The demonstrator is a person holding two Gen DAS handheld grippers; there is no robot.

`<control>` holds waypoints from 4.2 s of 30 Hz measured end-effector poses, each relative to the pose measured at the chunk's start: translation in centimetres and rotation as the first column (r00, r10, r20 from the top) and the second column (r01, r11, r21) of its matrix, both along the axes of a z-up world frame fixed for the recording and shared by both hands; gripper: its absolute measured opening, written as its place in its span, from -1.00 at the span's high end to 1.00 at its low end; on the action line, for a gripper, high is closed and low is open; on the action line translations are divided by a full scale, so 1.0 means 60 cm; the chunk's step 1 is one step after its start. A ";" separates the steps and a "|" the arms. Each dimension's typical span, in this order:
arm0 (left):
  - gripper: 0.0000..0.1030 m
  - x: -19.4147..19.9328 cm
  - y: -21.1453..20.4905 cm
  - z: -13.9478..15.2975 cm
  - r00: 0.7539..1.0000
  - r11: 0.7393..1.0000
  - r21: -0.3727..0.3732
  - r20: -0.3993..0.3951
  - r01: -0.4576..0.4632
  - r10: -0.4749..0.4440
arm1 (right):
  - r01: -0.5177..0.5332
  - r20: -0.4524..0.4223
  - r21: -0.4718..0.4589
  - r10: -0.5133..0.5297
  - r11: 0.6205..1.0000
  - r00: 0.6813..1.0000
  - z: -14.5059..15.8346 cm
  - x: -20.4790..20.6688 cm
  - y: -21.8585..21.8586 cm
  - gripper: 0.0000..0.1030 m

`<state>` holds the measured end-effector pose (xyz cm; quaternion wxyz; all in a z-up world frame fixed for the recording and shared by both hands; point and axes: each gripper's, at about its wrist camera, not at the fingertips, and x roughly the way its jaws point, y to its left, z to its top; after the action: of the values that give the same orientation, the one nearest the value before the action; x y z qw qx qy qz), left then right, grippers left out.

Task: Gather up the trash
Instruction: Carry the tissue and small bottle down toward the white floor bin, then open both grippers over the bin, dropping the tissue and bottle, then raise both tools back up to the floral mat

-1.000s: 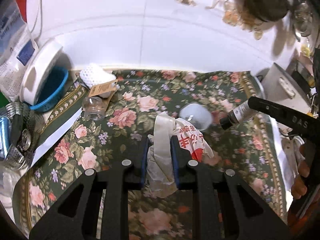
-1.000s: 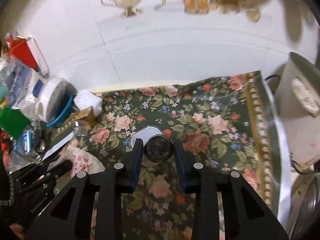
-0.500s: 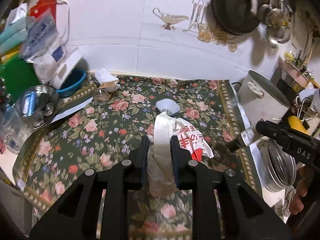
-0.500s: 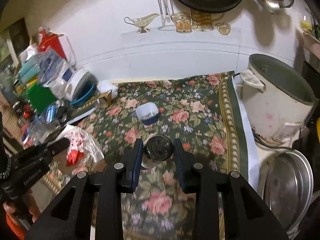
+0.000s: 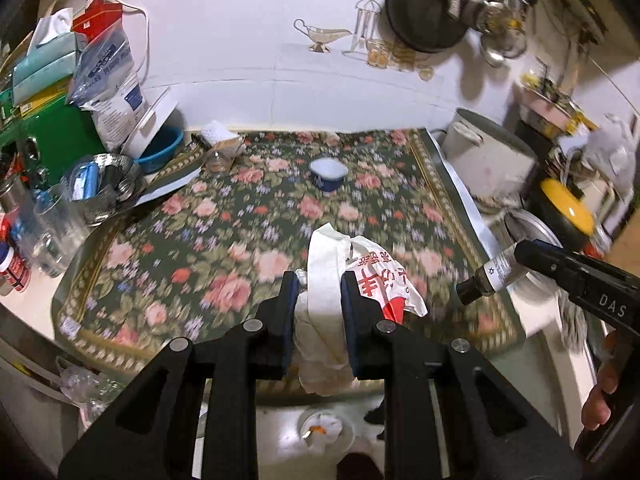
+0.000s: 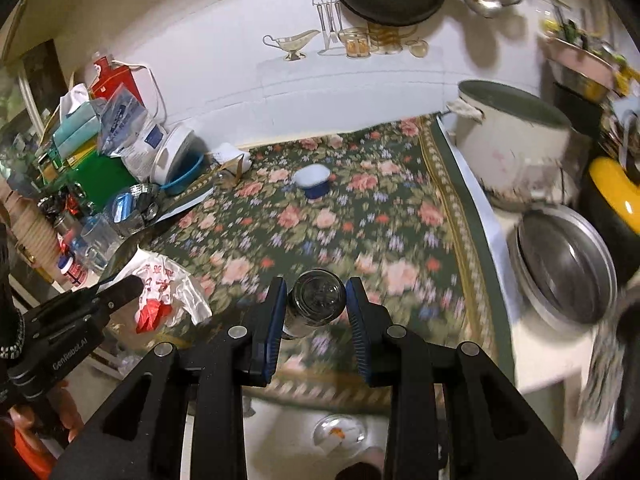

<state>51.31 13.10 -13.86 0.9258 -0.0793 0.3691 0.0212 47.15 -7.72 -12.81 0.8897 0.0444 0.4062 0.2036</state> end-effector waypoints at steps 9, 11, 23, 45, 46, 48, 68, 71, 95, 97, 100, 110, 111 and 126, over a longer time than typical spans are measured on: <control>0.60 -0.156 0.049 -0.036 0.996 0.998 0.009 -0.066 0.055 -0.054 | 0.061 -0.065 0.016 -0.060 0.998 0.996 -0.030 -0.148 0.042 0.46; 0.60 -0.183 0.056 -0.047 0.994 0.998 0.000 -0.086 0.061 -0.061 | 0.065 -0.081 0.008 -0.064 0.998 0.995 -0.035 -0.173 0.045 0.46; 0.60 -0.251 0.029 -0.163 0.972 0.996 -0.055 -0.224 0.063 -0.074 | 0.058 -0.196 -0.042 -0.065 0.997 0.978 -0.113 -0.249 0.041 0.46; 0.60 -0.260 -0.041 -0.621 0.885 0.985 -0.104 -0.460 -0.135 0.072 | -0.090 -0.424 -0.113 0.034 0.989 0.905 -0.557 -0.196 0.021 0.45; 0.60 -0.255 -0.041 -0.633 0.884 0.985 -0.103 -0.461 -0.137 0.074 | -0.098 -0.423 -0.101 0.046 0.990 0.905 -0.565 -0.190 0.024 0.45; 0.60 -0.242 -0.044 -0.655 0.885 0.985 -0.108 -0.459 -0.136 0.071 | -0.096 -0.410 -0.074 0.057 0.993 0.910 -0.575 -0.181 0.026 0.41; 0.08 -0.095 -0.161 -0.873 0.860 0.988 -0.155 -0.504 -0.004 -0.076 | 0.079 -0.382 -0.156 -0.134 0.985 0.915 -0.672 -0.171 -0.097 -0.11; 0.08 -0.100 -0.168 -0.876 0.850 0.991 -0.134 -0.520 0.019 -0.086 | 0.086 -0.389 -0.146 -0.137 0.986 0.911 -0.671 -0.175 -0.101 -0.11; 0.06 -0.213 -0.063 -0.224 0.972 0.993 -0.080 -0.208 0.091 -0.106 | 0.045 -0.168 -0.155 -0.071 0.987 0.983 -0.183 -0.235 -0.033 -0.11; 0.03 -0.220 -0.050 -0.166 0.980 0.992 -0.059 -0.158 0.110 -0.119 | 0.062 -0.118 -0.160 -0.082 0.985 0.990 -0.123 -0.247 -0.020 -0.11; 0.00 -0.231 -0.026 -0.082 0.988 0.991 -0.005 -0.075 0.131 -0.131 | 0.096 -0.045 -0.160 -0.105 0.982 0.994 -0.056 -0.262 -0.008 -0.11; -0.37 -0.259 0.031 0.094 0.983 0.990 0.045 0.123 0.135 -0.140 | 0.178 0.168 -0.086 -0.161 0.980 0.972 0.091 -0.273 0.024 -0.32; -0.38 -0.255 0.032 0.102 0.982 0.990 0.044 0.130 0.135 -0.140 | 0.180 0.186 -0.076 -0.163 0.981 0.969 0.102 -0.268 0.027 -0.42; -0.39 -0.058 0.048 0.127 0.988 0.999 0.051 0.154 -0.003 -0.005 | 0.085 0.254 -0.054 -0.069 0.995 0.965 0.115 -0.068 0.017 -0.60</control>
<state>47.81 15.97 -6.26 0.9532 -0.0569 0.2958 0.0238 43.05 -6.72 -5.92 0.9422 0.0053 0.2944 0.1597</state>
